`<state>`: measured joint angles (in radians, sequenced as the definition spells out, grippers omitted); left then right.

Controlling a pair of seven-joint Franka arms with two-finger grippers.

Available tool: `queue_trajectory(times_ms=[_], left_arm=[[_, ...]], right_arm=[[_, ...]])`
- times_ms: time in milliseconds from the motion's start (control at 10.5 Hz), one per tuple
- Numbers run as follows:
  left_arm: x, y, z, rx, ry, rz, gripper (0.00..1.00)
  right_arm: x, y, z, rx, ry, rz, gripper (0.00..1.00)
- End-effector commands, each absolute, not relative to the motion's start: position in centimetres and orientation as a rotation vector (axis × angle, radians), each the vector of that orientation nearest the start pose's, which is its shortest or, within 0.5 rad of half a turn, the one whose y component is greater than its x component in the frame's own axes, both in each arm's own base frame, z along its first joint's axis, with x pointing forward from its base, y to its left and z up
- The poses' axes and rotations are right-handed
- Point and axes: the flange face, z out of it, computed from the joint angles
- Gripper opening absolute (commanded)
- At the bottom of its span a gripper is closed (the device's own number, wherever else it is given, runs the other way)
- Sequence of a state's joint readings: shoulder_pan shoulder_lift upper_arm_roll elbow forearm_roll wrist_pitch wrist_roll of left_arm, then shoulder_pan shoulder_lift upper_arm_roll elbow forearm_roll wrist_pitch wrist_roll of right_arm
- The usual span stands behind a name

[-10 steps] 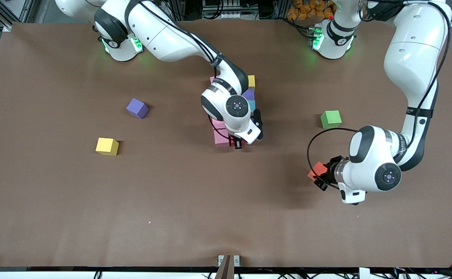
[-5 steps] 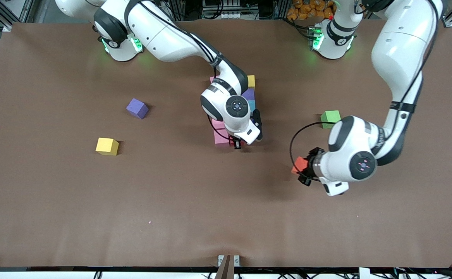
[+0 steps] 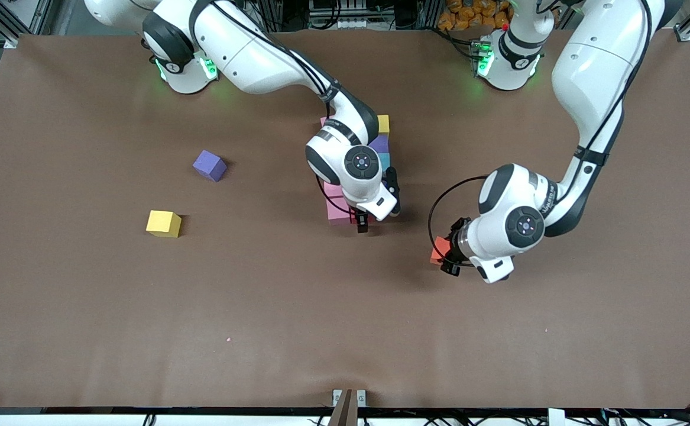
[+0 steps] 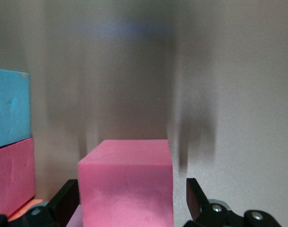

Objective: Form number 2 with 11 blocks
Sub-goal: 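Carry the orange block to the figure with the left gripper while the right gripper withdraws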

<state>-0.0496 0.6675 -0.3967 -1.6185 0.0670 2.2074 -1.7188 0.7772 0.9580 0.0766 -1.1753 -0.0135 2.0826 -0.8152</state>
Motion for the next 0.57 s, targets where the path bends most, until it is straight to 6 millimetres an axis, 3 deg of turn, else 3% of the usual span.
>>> queue_trajectory(times_ms=[0,95,477], left_arm=[[61.1,-27.3,26.8,-2.45,-2.047,0.241,0.26],[60.7,-27.4,26.8,-2.394,-2.097,0.243,0.26],[58.1,-31.5,26.3,-2.269,-2.262,0.257,0.26]], right_arm=[[50.6,55.5,23.5,2.175,2.335,-0.11,1.0],[50.7,55.4,23.8,2.181,2.33,-0.112,1.0],[50.9,55.2,25.1,2.184,2.329,-0.112,1.0]])
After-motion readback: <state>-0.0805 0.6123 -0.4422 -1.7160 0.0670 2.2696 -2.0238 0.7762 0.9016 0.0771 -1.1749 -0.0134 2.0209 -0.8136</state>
